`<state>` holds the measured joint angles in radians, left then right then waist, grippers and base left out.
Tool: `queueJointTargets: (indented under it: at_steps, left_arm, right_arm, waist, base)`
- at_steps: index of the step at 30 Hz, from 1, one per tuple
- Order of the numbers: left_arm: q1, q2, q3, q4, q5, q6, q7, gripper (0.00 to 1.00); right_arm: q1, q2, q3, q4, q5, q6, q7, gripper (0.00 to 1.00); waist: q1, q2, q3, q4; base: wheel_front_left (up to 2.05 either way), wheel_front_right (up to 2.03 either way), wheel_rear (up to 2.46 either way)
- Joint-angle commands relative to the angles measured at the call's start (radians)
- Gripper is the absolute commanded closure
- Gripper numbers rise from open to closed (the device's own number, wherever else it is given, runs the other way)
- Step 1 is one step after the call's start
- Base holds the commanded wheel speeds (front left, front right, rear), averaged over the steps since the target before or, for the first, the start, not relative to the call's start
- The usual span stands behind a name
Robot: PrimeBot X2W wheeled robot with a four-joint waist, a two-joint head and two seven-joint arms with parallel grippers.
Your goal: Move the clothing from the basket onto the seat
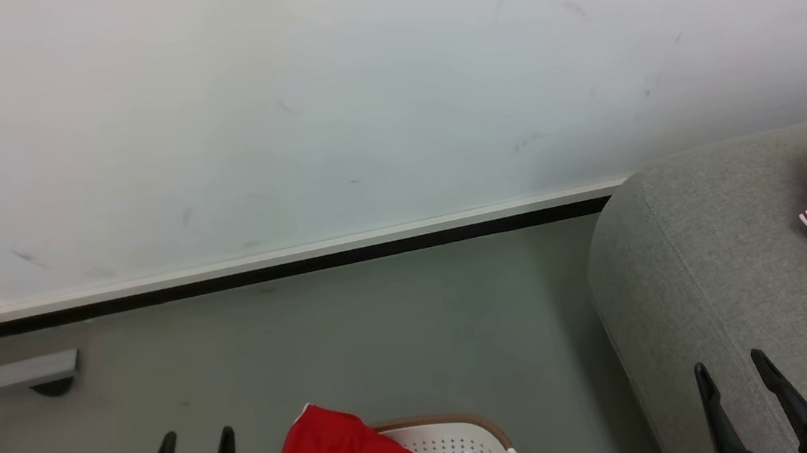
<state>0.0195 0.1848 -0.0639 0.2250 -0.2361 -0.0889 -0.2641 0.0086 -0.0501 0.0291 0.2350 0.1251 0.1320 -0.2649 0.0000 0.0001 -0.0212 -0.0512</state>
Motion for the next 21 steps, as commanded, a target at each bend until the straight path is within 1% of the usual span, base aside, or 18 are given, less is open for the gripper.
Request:
queueJointTargets:
  at_steps: [1,6,11,16,19,21]
  left_arm:
    - [-0.004,-0.003,0.013,0.005,0.022,-0.008,0.0,0.0]
    - [-0.012,-0.013,0.017,0.012,0.036,-0.021,0.0,0.0]
    - [-0.028,-0.01,-0.002,0.041,0.049,-0.031,0.0,0.0]
    - [-0.098,-0.004,-0.049,0.114,0.074,-0.035,0.0,0.0]
    - [-0.178,0.009,-0.078,0.181,0.096,-0.036,0.015,0.0]
    - [-0.229,0.015,-0.097,0.236,0.118,-0.037,0.046,0.0]
  right_arm:
    - [-0.006,-0.001,0.001,-0.002,0.005,-0.003,0.001,0.0]
    - [-0.02,-0.002,0.011,-0.006,0.004,-0.003,0.001,0.0]
    - [-0.036,-0.001,0.013,-0.017,-0.003,-0.003,0.001,0.0]
    - [-0.077,-0.001,0.017,-0.039,-0.007,-0.003,0.001,0.0]
    - [-0.113,-0.001,0.017,-0.06,-0.002,-0.003,0.001,0.0]
    - [-0.135,-0.001,0.015,-0.07,0.006,-0.003,0.001,0.0]
  waist:
    - [0.0,-0.0001,0.006,-0.004]
    - [0.0,-0.0001,0.025,-0.021]
    - [0.0,-0.0001,0.052,-0.05]
    - [0.0,-0.0001,0.138,-0.097]
    - [0.0,-0.0001,0.215,-0.127]
    - [0.0,-0.0001,0.267,-0.147]
  base:
    - [0.0,0.0,0.0]
    - [0.0,0.0,0.0]
    - [0.0,0.0,0.0]
    - [0.0,0.0,0.0]
    - [0.0,0.0,0.0]
    - [0.0,0.0,0.0]
